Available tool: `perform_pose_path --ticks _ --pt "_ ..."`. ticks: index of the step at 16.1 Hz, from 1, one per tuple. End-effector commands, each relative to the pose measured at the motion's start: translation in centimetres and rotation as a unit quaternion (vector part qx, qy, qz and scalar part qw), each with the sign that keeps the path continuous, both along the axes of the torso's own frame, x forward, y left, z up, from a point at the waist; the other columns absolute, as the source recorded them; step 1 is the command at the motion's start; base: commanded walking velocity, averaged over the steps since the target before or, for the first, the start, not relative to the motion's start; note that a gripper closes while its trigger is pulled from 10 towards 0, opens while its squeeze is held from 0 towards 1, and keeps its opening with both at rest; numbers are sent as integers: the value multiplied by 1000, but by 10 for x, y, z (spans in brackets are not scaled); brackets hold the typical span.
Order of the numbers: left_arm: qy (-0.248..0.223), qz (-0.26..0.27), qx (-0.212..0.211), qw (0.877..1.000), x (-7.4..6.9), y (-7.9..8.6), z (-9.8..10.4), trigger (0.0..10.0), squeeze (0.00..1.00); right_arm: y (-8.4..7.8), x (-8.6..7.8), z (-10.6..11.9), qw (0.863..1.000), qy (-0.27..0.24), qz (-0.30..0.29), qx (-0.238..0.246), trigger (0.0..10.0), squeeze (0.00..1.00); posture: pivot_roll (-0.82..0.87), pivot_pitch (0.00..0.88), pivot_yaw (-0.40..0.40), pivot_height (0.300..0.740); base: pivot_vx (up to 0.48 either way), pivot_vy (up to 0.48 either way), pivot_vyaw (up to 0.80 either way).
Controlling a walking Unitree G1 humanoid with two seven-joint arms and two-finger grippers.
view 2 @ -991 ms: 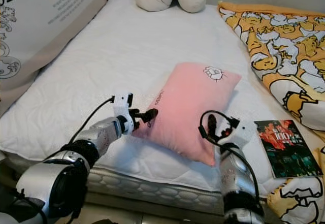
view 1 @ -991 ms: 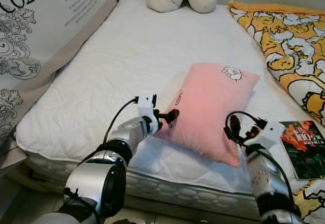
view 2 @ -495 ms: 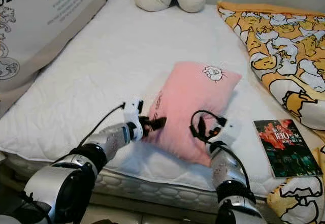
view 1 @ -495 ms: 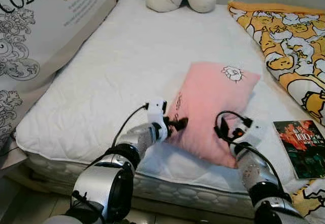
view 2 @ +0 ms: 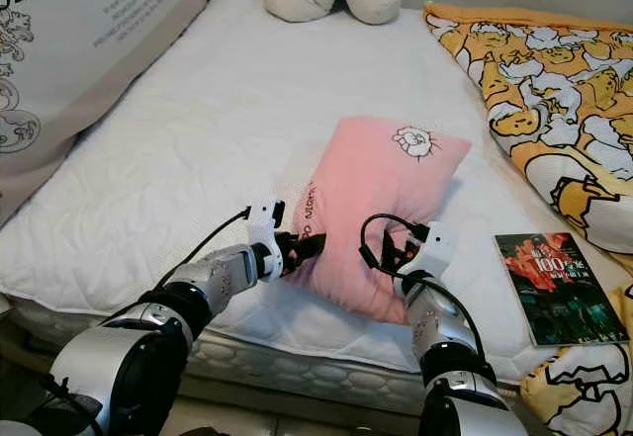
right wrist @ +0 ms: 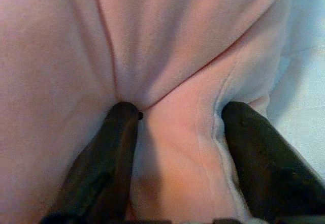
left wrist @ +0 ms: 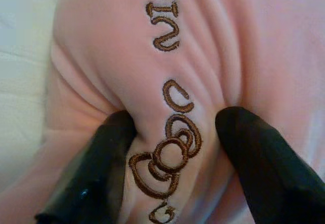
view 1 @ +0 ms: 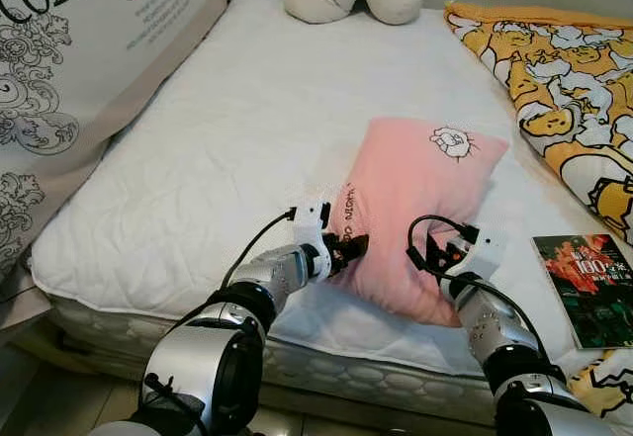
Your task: Clean up the room
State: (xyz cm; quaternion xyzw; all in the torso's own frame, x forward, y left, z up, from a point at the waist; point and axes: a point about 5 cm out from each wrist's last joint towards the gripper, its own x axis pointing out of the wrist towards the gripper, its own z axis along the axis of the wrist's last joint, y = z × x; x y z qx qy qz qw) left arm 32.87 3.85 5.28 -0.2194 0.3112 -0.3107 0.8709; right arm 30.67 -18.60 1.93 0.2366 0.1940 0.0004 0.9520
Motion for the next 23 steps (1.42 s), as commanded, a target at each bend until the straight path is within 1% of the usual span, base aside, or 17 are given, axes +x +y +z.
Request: perform_pose_path --ticks 1,2,3,5,7,9,10,13,15,16,18,20,21,23 --pt "22 -26 -39 999 -10 -18 -3 0 0 16 -1 -3 999 6 30 20 0 0 -120 0 13 740 0 0 0" --pt "26 -30 -68 997 -12 -23 -1 0 0 18 -3 -5 999 5 32 29 0 0 -122 0 14 740 0 0 0" --pt "38 -20 -90 995 -13 -25 -2 0 0 19 -5 -6 999 4 32 33 0 0 -123 0 15 740 0 0 0" --pt "56 -1 -112 992 -16 -26 -5 0 0 22 -7 -7 998 2 30 50 0 0 -126 0 18 740 0 0 0" --pt "78 36 -123 989 -21 -24 -13 0 0 25 -10 -9 997 3 30 70 0 0 -127 0 20 740 0 0 0" --pt "82 56 -139 985 -21 -22 -14 0 0 26 -12 -10 997 2 32 76 0 0 -127 0 20 740 0 0 0" --pt "65 54 -152 985 -21 -22 -12 0 0 25 -14 -10 997 -1 34 76 0 0 -124 0 19 740 0 0 0" --pt "25 41 -155 987 -16 -22 -4 0 0 24 -15 -6 997 -14 42 66 0 0 -118 0 13 740 0 0 0" --pt "-13 31 -179 983 -7 -22 13 0 0 22 -15 1 997 -31 46 52 0 0 -109 0 7 740 0 0 0" --pt "-25 30 -196 980 -2 -22 21 0 0 22 -15 5 997 -42 48 49 0 0 -107 0 6 740 0 0 0" --pt "-51 27 -218 974 6 -18 39 0 0 23 -13 21 995 -77 58 39 0 0 -103 0 6 740 0 0 0" --pt "-71 19 -231 970 9 -17 50 0 0 23 -11 34 992 -101 66 31 0 0 -102 0 6 740 0 0 0" --pt "-85 13 -244 966 10 -15 60 0 0 21 -8 47 990 -123 73 24 0 0 -102 0 6 740 0 0 0" --pt "-101 8 -250 963 11 -9 73 0 0 15 -2 71 985 -159 71 12 0 0 -101 0 6 740 0 0 0"
